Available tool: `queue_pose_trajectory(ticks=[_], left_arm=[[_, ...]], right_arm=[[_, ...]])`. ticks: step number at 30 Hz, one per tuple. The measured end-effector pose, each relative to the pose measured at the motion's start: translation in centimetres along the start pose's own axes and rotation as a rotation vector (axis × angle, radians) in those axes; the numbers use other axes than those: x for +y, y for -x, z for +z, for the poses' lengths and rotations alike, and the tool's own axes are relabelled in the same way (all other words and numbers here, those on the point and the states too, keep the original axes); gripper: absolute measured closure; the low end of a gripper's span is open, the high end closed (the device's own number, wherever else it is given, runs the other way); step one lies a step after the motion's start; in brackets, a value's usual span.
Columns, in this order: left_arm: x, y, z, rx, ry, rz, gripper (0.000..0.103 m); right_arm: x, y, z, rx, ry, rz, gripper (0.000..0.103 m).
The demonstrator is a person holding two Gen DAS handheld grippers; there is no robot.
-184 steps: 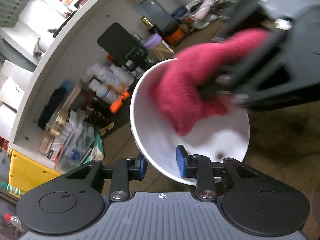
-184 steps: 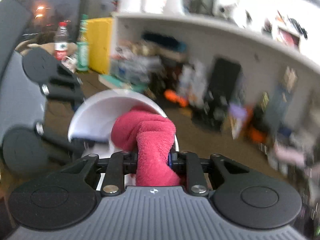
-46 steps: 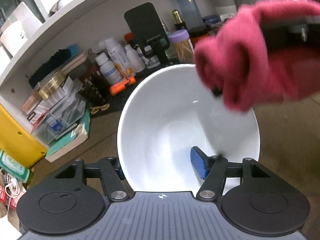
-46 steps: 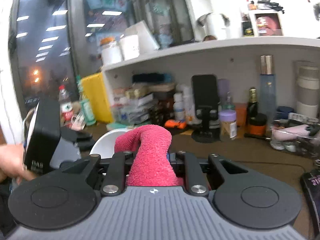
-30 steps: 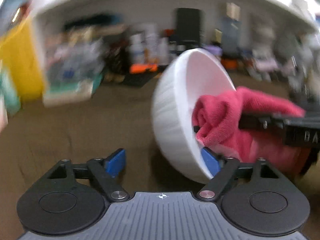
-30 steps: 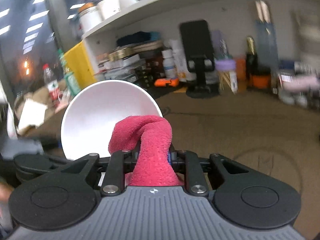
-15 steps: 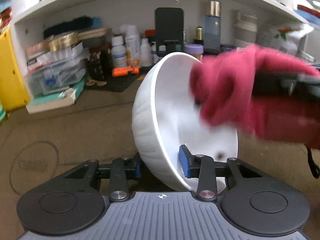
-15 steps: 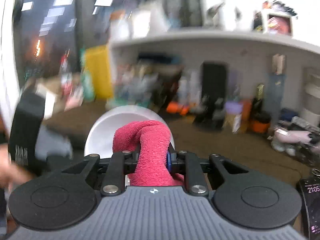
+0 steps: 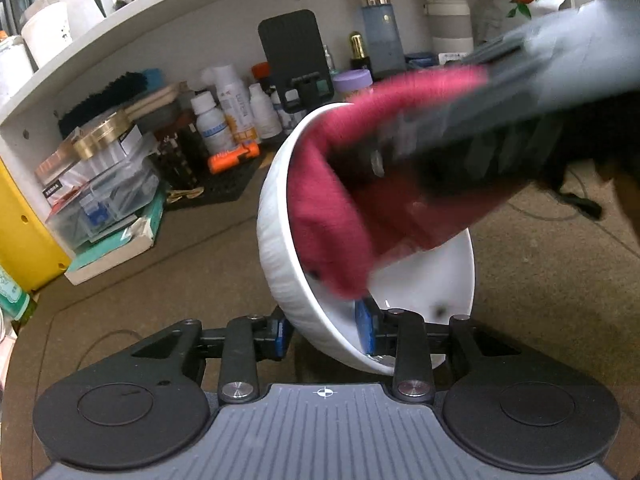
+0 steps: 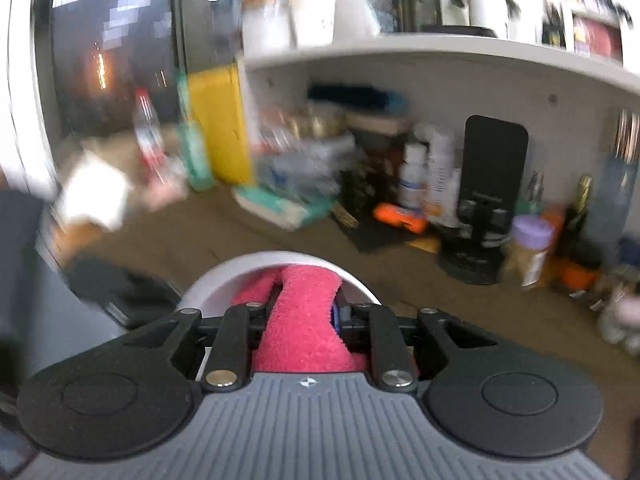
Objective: Clean bowl
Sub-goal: 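Lift the towel out and press it back into the bowl with the right tool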
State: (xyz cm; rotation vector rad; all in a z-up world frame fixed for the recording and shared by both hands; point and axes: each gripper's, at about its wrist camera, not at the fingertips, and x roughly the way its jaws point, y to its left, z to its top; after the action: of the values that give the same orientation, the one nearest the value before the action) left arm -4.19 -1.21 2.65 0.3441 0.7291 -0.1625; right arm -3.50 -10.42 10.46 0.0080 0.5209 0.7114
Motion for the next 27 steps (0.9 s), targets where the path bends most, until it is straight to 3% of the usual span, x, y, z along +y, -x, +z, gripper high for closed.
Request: queue_pose_trajectory(ticks=[2, 7, 14, 17, 20, 22, 24, 27], left_arm=[[0.2, -0.1, 0.0, -0.002, 0.004, -0.002, 0.067], [0.4, -0.5, 0.5, 0.008, 0.001, -0.004, 0.065], [0.0, -0.5, 0.7, 0.016, -0.036, 0.012, 0.064], [-0.2, -0.5, 0.7, 0.017, -0.045, 0.023, 0.062], [-0.2, -0.5, 0.5, 0.020, -0.039, 0.013, 0.061], [0.2, -0.6, 0.4, 0.019, -0.022, -0.002, 0.061], [0.5, -0.7, 0.4, 0.016, -0.017, -0.003, 0.059], [0.6, -1.0, 0.5, 0.014, -0.026, 0.010, 0.054]], right_arm=[[-0.7, 1.5, 0.2, -0.048, -0.076, 0.056, 0.083], [-0.7, 3.9, -1.6, -0.098, -0.044, 0.019, 0.083], [-0.1, 0.5, -4.9, 0.073, 0.088, -0.146, 0.083], [0.4, -0.7, -4.4, 0.083, 0.123, -0.185, 0.083], [0.9, -1.1, -3.3, 0.046, 0.144, -0.220, 0.083], [1.2, -0.6, -2.7, -0.023, 0.143, -0.234, 0.085], [0.8, 1.2, -1.9, -0.138, 0.077, -0.180, 0.085], [0.3, 2.9, -1.8, -0.188, 0.034, -0.135, 0.085]])
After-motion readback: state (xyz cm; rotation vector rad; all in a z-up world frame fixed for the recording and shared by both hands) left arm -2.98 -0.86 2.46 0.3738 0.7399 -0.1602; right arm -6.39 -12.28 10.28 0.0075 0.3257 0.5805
